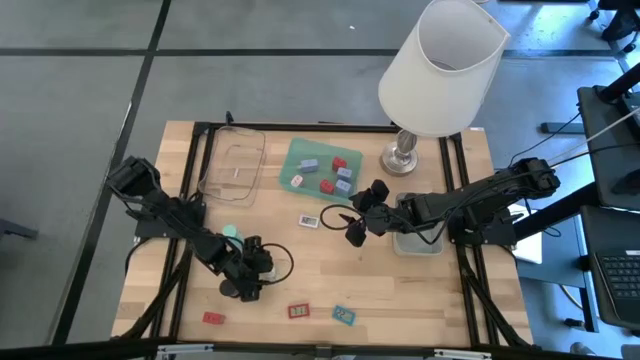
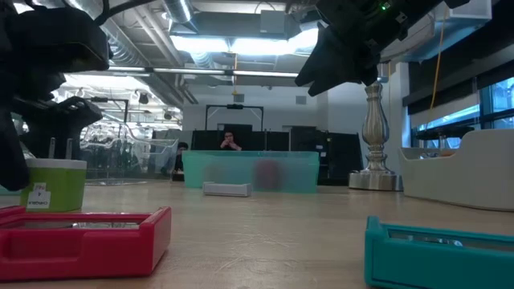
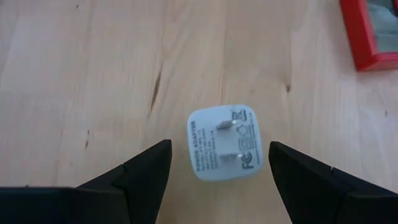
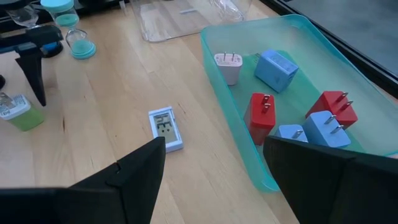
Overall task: Pick & Place Office items
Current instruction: Put the green charger adapter into the green bin
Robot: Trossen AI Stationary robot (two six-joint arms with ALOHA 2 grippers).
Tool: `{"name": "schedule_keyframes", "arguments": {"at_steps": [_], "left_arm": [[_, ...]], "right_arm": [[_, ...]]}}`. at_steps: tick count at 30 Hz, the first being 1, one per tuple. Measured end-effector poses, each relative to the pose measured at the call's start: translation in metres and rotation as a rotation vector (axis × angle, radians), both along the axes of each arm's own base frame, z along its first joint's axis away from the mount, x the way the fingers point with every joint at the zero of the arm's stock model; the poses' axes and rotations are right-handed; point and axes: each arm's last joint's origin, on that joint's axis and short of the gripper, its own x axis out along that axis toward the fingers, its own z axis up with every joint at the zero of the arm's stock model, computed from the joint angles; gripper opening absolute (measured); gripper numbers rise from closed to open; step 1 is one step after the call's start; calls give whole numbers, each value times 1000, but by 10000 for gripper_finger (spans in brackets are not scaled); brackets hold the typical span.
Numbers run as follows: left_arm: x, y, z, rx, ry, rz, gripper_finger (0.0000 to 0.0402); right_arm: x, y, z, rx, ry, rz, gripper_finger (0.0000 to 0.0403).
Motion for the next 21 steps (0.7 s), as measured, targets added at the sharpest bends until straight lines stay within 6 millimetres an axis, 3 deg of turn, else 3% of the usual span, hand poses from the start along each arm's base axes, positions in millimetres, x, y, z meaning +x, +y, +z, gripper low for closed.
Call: {"name": "schedule_keyframes", "arguments": {"at_steps": [6,13,18,21], "left_arm": [[4,-4,-4,0,-21,-38,242],[5,-5,-4,-10,-25,-59,146],[8,-2,-1,-23,-39,-51,146],[16,4,8,10,-133,-43,146]], "right_arm": [[0,0,0,0,0,0,276],[0,0,0,0,0,0,276],[0,0,0,0,0,0,276],[0,0,0,0,0,0,276]]}}
